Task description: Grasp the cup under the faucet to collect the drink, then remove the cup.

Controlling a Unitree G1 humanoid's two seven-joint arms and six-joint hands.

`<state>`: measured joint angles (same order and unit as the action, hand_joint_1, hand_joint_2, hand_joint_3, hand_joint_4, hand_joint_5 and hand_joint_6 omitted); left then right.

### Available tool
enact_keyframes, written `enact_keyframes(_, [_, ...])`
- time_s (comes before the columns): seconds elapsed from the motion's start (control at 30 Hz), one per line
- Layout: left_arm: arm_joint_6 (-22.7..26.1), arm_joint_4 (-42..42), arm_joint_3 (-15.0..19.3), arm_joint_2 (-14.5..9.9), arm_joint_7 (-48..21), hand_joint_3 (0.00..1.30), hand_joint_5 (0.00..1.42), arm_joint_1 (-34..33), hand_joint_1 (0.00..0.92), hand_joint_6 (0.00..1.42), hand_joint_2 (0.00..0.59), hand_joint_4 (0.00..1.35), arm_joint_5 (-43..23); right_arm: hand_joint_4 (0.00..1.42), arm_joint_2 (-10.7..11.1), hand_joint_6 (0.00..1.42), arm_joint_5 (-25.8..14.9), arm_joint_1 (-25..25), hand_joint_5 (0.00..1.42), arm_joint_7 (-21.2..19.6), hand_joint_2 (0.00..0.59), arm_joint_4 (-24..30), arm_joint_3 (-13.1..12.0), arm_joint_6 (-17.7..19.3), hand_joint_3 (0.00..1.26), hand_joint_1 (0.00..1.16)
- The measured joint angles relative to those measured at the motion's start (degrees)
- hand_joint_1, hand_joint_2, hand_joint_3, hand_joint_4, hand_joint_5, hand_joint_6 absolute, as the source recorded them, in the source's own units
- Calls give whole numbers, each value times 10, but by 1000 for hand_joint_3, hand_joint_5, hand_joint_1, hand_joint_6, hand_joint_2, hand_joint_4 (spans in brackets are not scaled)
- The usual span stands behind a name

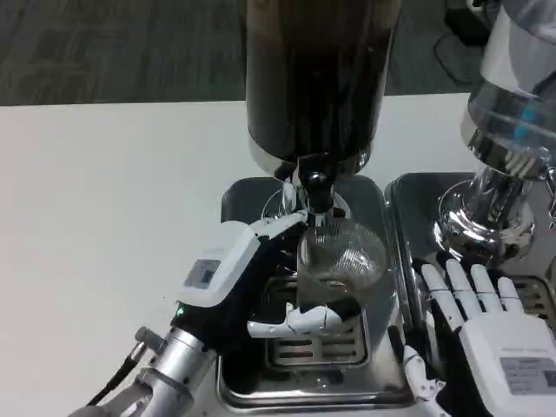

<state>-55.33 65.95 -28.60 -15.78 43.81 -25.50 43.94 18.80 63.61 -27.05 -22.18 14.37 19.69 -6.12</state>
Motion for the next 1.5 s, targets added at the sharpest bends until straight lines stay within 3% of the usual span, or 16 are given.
enact_keyframes(0.3, [14, -14, -19, -19, 19, 178, 417, 3, 234, 197, 82, 166, 13, 0, 2, 0, 0, 9, 0, 0, 521, 0, 0, 3, 74, 39])
enact_keyframes(0.4, [19, -31, -17, -39, 22, 170, 405, 16, 214, 194, 81, 152, 15, 0, 4, 0, -1, 9, 0, 0, 521, -1, 0, 6, 74, 39])
enact_keyframes(0.63, [20, -50, 23, -79, 21, 119, 378, 51, 127, 162, 67, 99, -11, 0, 13, 0, -11, 15, 0, 1, 521, -4, -5, 10, 74, 39])
enact_keyframes(0.83, [14, -75, 44, -84, 7, 31, 246, 73, 5, 87, 66, 5, -33, 0, 18, 0, -11, 14, 0, 1, 521, -4, -10, 13, 74, 39])
enact_keyframes(1.03, [-5, -81, 75, -114, -42, 0, 126, 105, 0, 1, 78, 0, -73, 0, 23, 0, -4, -4, 0, 0, 521, 4, -14, 13, 74, 39])
enact_keyframes(1.2, [-16, -139, 99, -158, -45, 0, 73, 149, 0, 0, 86, 0, -73, 0, 29, 0, -1, -11, 0, 0, 522, 19, -25, 14, 53, 39])
enact_keyframes(1.23, [-22, -148, 104, -163, -51, 0, 17, 158, 0, 0, 110, 0, -76, 0, 30, 0, 0, -16, 0, -4, 522, 19, -28, 14, 15, 39])
enact_keyframes(1.5, [-41, -184, 129, -184, -103, 0, 0, 191, 0, 0, 133, 0, -94, 0, 36, 0, 14, -42, 0, -13, 522, 26, -31, 14, 0, 32])
